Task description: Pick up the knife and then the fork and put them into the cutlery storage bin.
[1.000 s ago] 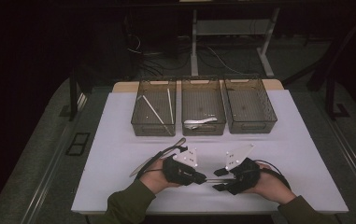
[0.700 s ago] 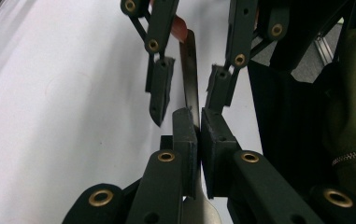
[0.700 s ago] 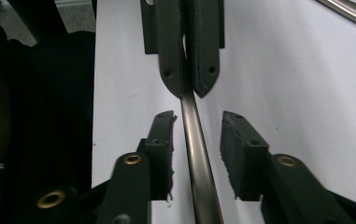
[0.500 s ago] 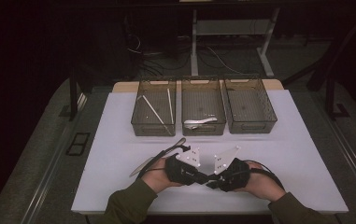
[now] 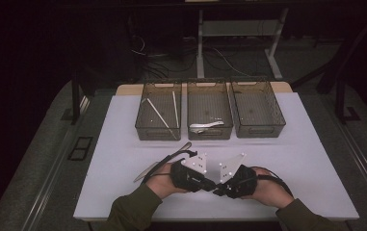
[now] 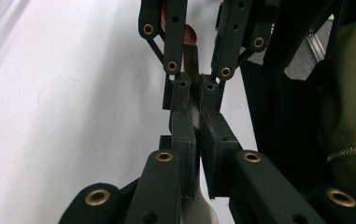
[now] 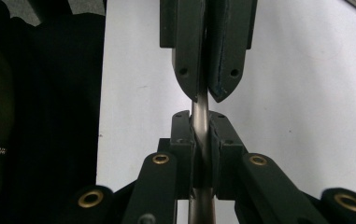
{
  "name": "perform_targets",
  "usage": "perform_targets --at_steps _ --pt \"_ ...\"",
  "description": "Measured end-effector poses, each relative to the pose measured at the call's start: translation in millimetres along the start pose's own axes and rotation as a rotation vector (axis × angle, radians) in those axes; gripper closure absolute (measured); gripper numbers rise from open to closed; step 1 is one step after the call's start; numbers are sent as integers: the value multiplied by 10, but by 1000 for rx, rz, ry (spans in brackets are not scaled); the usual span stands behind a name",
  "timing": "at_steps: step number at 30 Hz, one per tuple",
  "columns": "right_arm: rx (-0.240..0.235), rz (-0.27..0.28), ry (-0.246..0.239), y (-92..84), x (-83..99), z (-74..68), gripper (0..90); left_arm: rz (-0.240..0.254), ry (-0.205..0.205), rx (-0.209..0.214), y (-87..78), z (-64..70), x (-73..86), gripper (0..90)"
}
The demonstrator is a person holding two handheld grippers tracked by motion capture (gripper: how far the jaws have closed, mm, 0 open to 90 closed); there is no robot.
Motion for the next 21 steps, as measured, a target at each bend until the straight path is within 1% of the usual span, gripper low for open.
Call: perform_targets --at_steps 1,2,3,4,5,6,7,8,9,11,13,14,15,16,17,19,21 --pt "-1 0 1 0 1 0 817 4 3 -7 -3 -1 0 828" --pt "-1 0 2 -1 2 2 817 12 1 -20 -6 -5 -1 802" --pt "0 0 6 -3 5 6 818 18 1 -35 -19 -15 1 746" --pt "2 1 8 -5 9 13 818 31 -4 -38 -33 -24 5 698" --pt "5 -5 14 -7 17 18 818 51 -19 -49 -50 -35 10 650" --pt "12 -9 18 -6 24 23 818 66 -32 -65 -75 -56 21 577" --pt "13 -12 28 -7 47 41 818 82 -46 -67 -107 -70 38 520" --pt "13 -12 28 -7 47 41 818 104 -60 -68 -143 -79 59 520" --pt "18 -15 32 -9 58 51 819 121 -83 -72 -179 -85 84 503" --pt "20 -17 49 -21 77 62 818 148 -121 -90 -245 -102 143 468" --pt "25 -12 56 -40 98 83 818 155 -144 -118 -309 -113 221 438" --pt "33 -11 59 -51 112 100 818 166 -159 -132 -336 -114 265 427" --pt "30 -5 76 -76 142 123 818 167 -169 -147 -370 -119 313 406" --pt "30 -5 76 -76 142 123 818 177 -185 -160 -394 -119 359 406" --pt "36 -6 85 -91 161 139 818 172 -189 -171 -425 -125 408 395" --pt "45 2 100 -127 202 172 818 185 -219 -186 -461 -128 482 369" --pt "56 8 118 -169 244 205 818 189 -233 -211 -486 -124 546 354"
Point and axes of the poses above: each handheld gripper's, and its own axes: y roughly forward along the jaws, x roughly out of its underside, z roughly to its right, the point moved 3 cm from there along y, roughly forward along the jaws, and after that the axes turned 8 degrees about -z, right-handed, at the moved point
